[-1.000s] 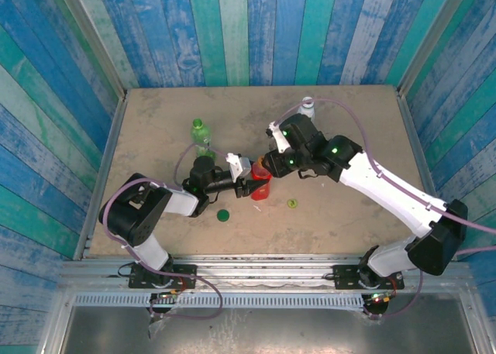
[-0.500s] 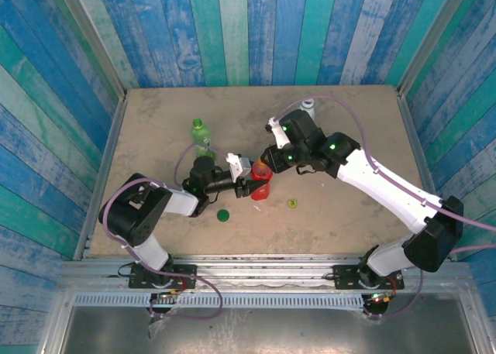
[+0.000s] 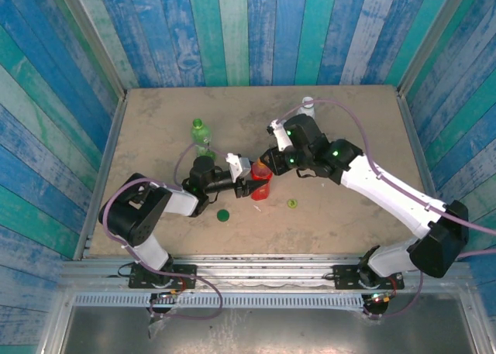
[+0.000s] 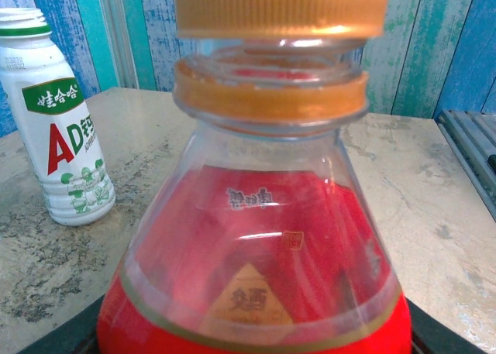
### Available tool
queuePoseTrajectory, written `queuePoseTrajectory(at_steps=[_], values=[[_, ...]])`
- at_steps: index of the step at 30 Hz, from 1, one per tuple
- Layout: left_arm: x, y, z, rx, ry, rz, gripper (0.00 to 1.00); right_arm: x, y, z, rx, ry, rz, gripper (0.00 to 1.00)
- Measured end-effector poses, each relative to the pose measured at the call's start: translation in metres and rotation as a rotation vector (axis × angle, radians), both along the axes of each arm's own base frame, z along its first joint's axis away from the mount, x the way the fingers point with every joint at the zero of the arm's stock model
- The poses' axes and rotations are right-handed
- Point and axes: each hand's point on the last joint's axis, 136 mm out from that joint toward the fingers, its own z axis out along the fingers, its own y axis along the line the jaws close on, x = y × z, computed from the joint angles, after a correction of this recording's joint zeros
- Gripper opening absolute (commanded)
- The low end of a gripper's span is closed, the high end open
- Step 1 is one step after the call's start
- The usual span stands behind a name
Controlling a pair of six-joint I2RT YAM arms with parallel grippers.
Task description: Screw on the bottle caps
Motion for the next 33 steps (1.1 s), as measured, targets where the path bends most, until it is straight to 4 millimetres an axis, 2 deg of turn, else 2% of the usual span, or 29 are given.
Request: queuePoseTrajectory(at_steps=[20,33], values=[[0.001,0.001,-0.001,0.002,0.005,0.005,0.58,-0.001,0.003,-0.008,0.027,-0.053,-0.003,0.30],[0.004,0.004,-0.002,-0.004,0.034,0.017,0.56,0.005,0.010,-0.008,-0.029,-0.116,-0.037,0.29]])
